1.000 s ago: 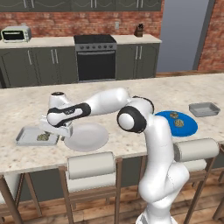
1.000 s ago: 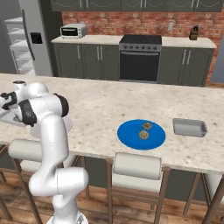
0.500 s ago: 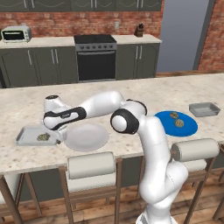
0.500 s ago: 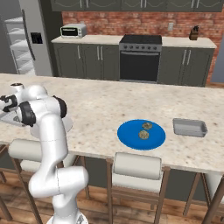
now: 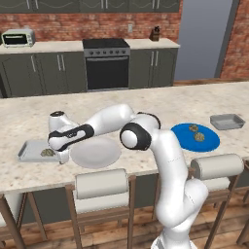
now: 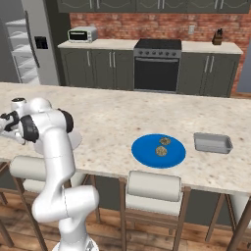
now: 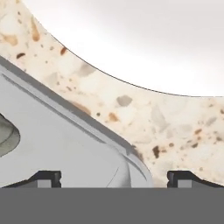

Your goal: Place two dumplings into each of the tupperware containers and then place the containers in the fridge.

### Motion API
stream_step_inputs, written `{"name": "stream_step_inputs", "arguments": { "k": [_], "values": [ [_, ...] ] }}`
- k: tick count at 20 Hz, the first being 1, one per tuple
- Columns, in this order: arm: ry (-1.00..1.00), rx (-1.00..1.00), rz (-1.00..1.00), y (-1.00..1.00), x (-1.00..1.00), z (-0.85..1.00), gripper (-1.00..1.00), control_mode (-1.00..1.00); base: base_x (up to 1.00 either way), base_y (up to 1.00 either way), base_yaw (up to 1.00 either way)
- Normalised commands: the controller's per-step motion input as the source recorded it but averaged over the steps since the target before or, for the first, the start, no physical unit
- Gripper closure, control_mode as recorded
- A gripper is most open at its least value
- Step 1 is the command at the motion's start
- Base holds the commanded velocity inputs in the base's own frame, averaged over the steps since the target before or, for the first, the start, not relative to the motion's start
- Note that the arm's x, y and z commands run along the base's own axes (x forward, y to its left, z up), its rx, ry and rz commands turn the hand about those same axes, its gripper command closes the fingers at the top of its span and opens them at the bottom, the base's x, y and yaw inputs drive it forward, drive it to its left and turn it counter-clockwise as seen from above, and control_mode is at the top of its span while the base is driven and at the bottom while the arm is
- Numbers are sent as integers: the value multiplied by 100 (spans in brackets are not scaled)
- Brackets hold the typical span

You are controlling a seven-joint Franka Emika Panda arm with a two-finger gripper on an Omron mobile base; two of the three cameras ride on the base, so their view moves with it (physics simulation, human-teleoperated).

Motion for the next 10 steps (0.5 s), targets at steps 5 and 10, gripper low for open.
{"name": "stream_step_inputs", "arguments": {
  "k": [5, 10],
  "values": [
    [0, -1, -22, 0, 0, -53, 100, -100, 0, 0, 0],
    [0, -1, -20, -10, 0, -68, 100, -100, 0, 0, 0]
  ]
}}
